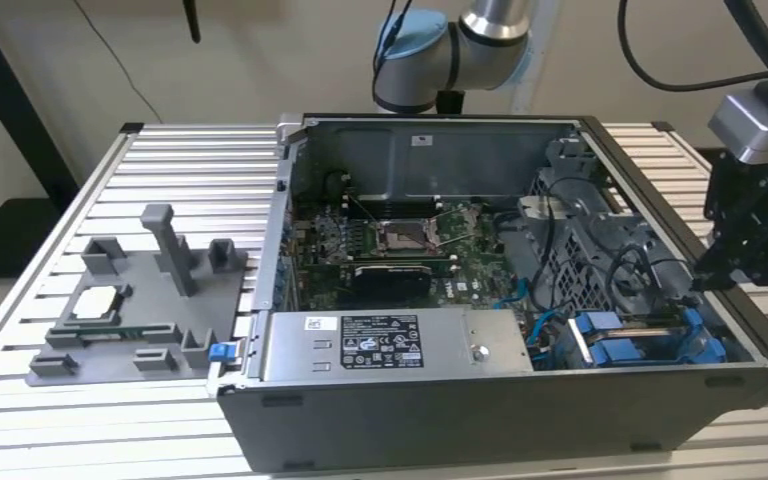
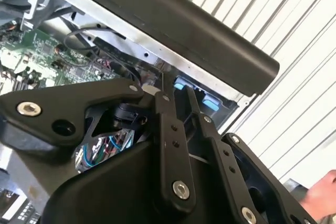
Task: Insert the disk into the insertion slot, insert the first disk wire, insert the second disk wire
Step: 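Insert the first disk wire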
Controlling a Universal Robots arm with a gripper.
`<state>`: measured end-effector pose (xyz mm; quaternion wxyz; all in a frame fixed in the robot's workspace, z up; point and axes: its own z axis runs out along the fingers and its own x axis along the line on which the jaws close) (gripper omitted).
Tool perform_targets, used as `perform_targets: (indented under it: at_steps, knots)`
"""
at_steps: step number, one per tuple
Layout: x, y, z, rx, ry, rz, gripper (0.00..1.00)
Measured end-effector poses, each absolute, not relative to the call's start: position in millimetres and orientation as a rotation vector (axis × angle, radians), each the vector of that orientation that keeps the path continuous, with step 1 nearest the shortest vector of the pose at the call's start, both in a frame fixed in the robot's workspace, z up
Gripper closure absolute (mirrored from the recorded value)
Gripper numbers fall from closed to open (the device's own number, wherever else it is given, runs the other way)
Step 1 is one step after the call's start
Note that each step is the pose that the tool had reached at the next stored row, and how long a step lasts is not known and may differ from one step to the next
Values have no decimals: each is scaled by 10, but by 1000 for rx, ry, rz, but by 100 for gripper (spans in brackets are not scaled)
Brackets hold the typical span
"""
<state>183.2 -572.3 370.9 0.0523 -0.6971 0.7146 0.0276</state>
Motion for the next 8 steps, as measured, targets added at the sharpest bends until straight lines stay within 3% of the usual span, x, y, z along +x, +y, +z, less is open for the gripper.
perform_targets:
  at_steps: [8]
  knots:
    - [1874, -5723, 3665, -2113, 2185, 135, 0]
